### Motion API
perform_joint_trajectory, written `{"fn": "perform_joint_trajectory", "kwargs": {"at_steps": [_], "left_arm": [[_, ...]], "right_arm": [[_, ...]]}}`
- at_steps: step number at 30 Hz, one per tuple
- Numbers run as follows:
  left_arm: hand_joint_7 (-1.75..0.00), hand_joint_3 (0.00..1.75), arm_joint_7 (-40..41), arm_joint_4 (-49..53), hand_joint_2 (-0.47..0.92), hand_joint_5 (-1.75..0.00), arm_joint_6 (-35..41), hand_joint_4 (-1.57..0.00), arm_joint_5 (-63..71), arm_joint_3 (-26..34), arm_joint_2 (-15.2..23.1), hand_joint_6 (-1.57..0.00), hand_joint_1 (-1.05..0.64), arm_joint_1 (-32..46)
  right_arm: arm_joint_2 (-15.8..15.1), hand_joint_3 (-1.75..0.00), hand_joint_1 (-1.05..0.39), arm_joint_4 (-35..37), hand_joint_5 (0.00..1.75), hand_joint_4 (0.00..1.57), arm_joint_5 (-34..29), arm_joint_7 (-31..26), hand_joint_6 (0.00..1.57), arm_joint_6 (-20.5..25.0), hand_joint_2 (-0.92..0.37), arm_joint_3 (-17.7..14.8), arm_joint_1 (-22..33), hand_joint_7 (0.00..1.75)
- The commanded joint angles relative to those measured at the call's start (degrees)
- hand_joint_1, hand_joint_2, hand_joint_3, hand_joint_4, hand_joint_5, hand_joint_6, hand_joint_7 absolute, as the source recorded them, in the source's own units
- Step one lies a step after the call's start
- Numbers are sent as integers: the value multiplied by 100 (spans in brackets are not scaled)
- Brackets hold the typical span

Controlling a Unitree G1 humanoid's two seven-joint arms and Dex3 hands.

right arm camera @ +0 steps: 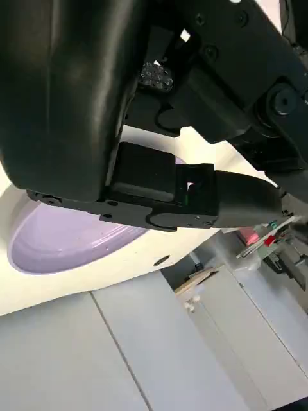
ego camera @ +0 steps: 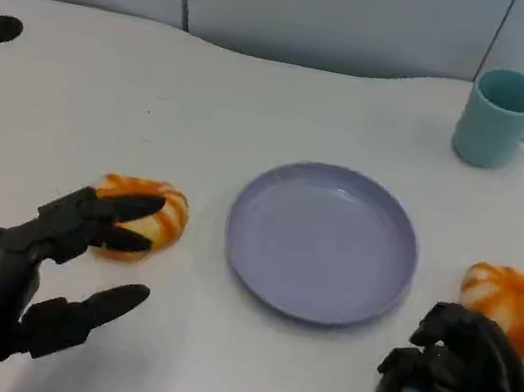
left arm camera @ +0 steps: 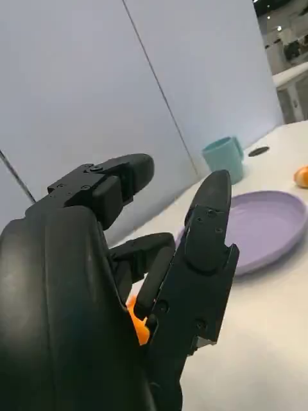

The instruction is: Grasp the bread from the table and place it into the plate.

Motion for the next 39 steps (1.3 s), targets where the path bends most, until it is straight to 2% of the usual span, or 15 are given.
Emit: {"fn": "perform_joint_trajectory", "kwargs": {"at_steps": [1, 2, 4, 7, 10, 13, 20, 25, 28, 31, 35, 39], "left_arm": [[-10, 9, 455, -375, 92, -60, -1, -38, 1280, 45, 579, -52, -50, -58], [-5, 5, 661, -636, 92, -44, 26, -23, 2203, 126, 903, -39, -57, -162], [-2, 2, 931, -915, 92, -30, 85, -18, 3202, 183, 1232, -32, -60, -256], [-1, 1, 1122, -958, 92, -24, 179, -18, 3381, 96, 1274, -30, -61, -231], [0, 0, 722, -1331, 90, -15, 998, -4, 4878, -306, 1762, -19, -70, -627], [0, 0, 537, -1211, 87, -11, 1527, 0, 5419, -681, 1936, -16, -72, -958], [-1, 0, 473, -638, 83, -10, 2016, -4, 5484, -1241, 2271, -17, -69, -1581], [0, 1, 163, 135, 85, -10, 2308, -3, 5473, -1682, 2449, -16, -69, -2340], [0, 1, -124, 1019, 87, -8, 2440, 0, 5403, -2048, 2450, -12, -69, -2991], [0, 1, -105, 1356, 88, -8, 2501, 0, 5316, -2243, 2495, -12, -70, -3216], [0, 0, -411, 2421, 87, -7, 2696, 0, 5184, -2633, 2349, -10, -71, -3872], [0, 0, -464, 2909, 87, -8, 2734, -1, 5036, -2896, 2317, -10, -72, -4193]], "right_arm": [[-52, 0, -105, 29, 64, 157, -6, 23, 157, -87, -49, -14, -45, 45], [-46, 0, -105, 46, 62, 157, -2, 57, 157, -104, -50, -11, -50, 43], [-39, 0, -105, 62, 61, 157, 1, 92, 157, -121, -50, -9, -52, 42], [-37, 0, -105, 65, 61, 157, -3, 96, 157, -125, -50, -14, -52, 42], [-55, 0, -105, 67, 60, 157, 28, 157, 157, -98, -50, -32, -34, 42], [-60, 0, -105, -1, 60, 157, 16, 95, 157, -28, -48, -31, 0, 43], [-69, 0, -105, 37, 61, 157, -2, 94, 157, 0, -48, -17, -24, 43], [-32, 0, -105, -61, 62, 157, -9, 15, 157, -9, -48, -6, 31, 43], [-41, 0, -105, -48, 62, 157, -13, 51, 157, 6, -48, 9, 27, 43], [-48, 0, -105, -23, 61, 157, -8, 67, 157, 15, -48, 7, 13, 42], [-35, 0, -105, -60, 62, 157, -30, 34, 157, 3, -48, 23, 38, 44], [-30, 0, -105, -115, 62, 157, -35, 33, 157, -6, -48, 41, 73, 44]]}}
